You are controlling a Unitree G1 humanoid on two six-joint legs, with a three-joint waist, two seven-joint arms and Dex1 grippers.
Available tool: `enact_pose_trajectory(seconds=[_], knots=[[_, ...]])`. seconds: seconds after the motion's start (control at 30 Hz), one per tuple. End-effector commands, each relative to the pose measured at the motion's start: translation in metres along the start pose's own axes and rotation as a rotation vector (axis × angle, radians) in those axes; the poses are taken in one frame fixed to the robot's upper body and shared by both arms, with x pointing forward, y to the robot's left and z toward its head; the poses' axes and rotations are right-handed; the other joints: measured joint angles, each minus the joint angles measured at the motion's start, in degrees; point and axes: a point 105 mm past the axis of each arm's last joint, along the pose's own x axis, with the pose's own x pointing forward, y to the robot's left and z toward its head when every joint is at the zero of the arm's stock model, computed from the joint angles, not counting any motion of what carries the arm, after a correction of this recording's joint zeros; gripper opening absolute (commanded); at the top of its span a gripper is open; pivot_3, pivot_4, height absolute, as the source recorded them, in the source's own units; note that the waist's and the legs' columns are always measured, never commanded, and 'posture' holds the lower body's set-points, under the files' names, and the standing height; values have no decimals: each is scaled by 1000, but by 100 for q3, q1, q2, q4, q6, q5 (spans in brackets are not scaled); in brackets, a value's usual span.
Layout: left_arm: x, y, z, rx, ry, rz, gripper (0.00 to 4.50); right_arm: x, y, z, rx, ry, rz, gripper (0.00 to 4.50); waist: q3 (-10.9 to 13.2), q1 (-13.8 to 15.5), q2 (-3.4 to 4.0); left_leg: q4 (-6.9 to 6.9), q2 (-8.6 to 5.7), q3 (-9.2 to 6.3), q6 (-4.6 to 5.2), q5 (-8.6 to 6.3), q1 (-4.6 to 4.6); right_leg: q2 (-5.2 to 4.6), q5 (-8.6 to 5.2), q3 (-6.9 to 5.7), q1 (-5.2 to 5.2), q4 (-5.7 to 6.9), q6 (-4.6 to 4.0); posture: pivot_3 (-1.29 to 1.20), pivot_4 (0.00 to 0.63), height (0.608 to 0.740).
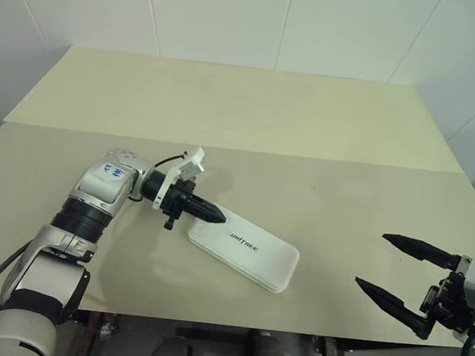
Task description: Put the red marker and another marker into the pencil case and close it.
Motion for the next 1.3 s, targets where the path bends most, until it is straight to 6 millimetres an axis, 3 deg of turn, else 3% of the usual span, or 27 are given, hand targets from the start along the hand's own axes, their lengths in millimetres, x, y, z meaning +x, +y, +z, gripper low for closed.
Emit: enact_pose_trajectory(seconds=[0.03,0.17,0.3,0.43,0.73,0.97,1.3], knots=[[-6,0,16,40,-86,53,41,3,-2,1,-13,-2,21,4500,0,-1,0,0,-1,0,0,0,0,0,22,0,0,0,39,0,150,740],[-15,-7,26,31,-189,59,41,8,-2,-1,3,-7,55,4500,1,-9,-1,-2,1,-1,1,-2,-2,1,32,-2,-3,-2,57,0,150,740],[-16,-2,17,-54,-160,117,41,12,-6,-1,6,-6,78,4500,1,0,-1,-2,0,-2,1,-3,0,-2,32,-3,-2,-2,58,0,150,740],[-20,4,16,-86,-169,169,1300,15,-9,-1,6,-6,99,4500,2,1,-2,-2,-2,-4,1,-3,-1,-2,32,-4,-3,-2,58,0,150,740],[-26,-14,21,151,-226,112,4426,16,-15,-2,2,-1,114,4500,2,1,-1,-4,1,-4,-6,-17,-3,-3,32,-7,-6,-6,58,0,150,740],[-42,-27,23,304,-274,5,4475,19,-17,1,-18,0,130,4500,2,6,0,-4,2,-1,-7,-22,-3,-3,28,-9,-6,-9,50,0,150,740],[-50,-28,13,336,-227,-25,4475,19,4,8,-6,-45,81,4500,3,14,0,-3,2,-7,2,-29,-11,-4,29,-15,-7,-13,56,0,150,740]])
